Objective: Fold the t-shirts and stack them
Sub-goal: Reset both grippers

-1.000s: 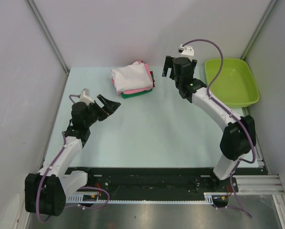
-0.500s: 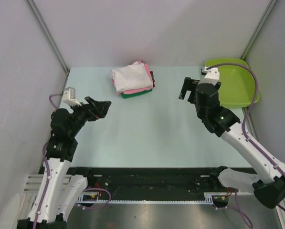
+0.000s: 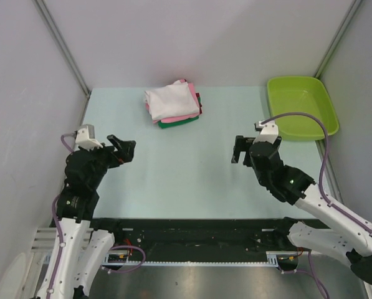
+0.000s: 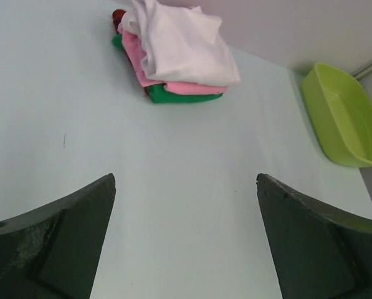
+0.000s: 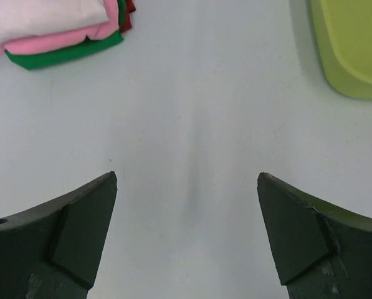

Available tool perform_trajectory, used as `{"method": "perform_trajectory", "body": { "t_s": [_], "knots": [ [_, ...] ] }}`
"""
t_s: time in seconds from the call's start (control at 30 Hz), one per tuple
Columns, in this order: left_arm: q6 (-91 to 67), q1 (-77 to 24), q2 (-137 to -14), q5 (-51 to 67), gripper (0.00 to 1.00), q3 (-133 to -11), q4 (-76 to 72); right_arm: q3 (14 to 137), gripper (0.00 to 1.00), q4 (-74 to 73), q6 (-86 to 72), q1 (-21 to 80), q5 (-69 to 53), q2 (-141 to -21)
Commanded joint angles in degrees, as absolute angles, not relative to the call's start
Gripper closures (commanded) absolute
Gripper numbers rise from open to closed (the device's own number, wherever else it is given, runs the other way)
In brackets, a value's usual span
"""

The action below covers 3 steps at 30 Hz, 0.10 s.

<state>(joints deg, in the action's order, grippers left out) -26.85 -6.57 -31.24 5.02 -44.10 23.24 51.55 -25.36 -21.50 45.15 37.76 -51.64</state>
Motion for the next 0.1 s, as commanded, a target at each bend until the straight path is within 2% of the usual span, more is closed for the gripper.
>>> {"method": "perform_trajectory", "body": {
  "t_s": [0.0,0.07],
  "knots": [
    [-25.93,-6.24,-32.07,0.18,0.00,-42.98,25.92,48.61,0.01,-23.82,-21.36,47.36,39.29,-47.73],
    [-25.49,-6.24,-32.17,-1.30,0.00,-42.98,26.63,48.34,0.00,-23.47,-23.89,48.86,43.30,-47.73]
  ]
}}
